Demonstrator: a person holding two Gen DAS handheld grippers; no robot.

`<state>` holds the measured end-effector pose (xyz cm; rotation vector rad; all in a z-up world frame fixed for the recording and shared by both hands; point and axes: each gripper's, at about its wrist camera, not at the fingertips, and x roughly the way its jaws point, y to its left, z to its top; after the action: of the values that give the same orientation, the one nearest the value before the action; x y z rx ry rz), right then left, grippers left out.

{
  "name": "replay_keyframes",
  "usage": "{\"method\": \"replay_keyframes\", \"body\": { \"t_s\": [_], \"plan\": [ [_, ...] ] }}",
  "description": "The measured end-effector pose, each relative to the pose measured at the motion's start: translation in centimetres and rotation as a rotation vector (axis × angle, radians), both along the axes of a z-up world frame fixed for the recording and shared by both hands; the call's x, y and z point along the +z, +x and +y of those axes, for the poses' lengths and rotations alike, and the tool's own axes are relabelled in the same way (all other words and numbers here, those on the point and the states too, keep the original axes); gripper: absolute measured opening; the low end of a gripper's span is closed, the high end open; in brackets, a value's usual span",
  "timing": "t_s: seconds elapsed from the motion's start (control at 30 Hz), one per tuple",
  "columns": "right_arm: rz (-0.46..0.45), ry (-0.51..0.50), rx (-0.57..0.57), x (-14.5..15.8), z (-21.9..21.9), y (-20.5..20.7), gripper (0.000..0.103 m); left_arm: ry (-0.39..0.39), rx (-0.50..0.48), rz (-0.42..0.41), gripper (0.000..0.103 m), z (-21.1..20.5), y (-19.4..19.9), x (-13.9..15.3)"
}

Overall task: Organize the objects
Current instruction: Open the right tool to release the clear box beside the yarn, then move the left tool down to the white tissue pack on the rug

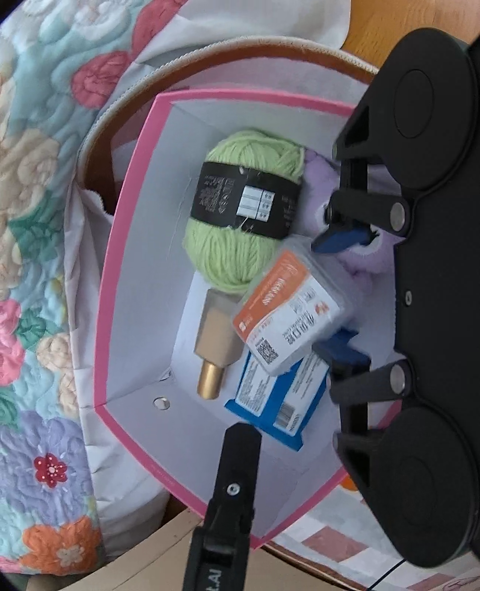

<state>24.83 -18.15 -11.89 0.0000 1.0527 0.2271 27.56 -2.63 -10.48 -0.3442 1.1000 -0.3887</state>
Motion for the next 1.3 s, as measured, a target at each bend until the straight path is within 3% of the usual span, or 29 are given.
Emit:
{"method": "replay_keyframes", "body": {
  "t_s": [0.2,0.3,0.4,0.57,0.8,1.03,1.3],
  "plan": [
    [0.025,-0.031,0.114,-0.6,2.7,1.9,0.046,-0.005,0.014,-0.008,0.048,0.6,-0.2,0.3],
    [0.043,-0.037,0.114,-1.1,3.1,3.0,0.047,0.001,0.022,-0.007,0.048,1.1,-0.4,0.5],
    [0.013,-0.066,0.07,-0.7,3.0,2.5,0.066,0.011,0.022,-0.008,0.049,1.6,-0.8,0.8],
    [-0.082,-0.041,0.05,2.1,1.8,-1.3,0.068,0.05,-0.003,-0.001,0.054,1.9,-2.1,2.1],
    [-0.209,0.0,0.035,8.4,1.4,-7.1,0.069,0.118,-0.057,-0.029,0.06,2.4,-5.2,6.0],
    [-0.276,-0.032,0.058,13.1,3.6,-12.3,0.076,0.089,-0.087,-0.076,0.065,4.4,-9.2,10.2],
    [-0.296,0.002,0.089,15.7,4.7,-17.1,0.088,0.067,-0.105,-0.128,0.07,6.1,-13.4,13.2]
  ]
}}
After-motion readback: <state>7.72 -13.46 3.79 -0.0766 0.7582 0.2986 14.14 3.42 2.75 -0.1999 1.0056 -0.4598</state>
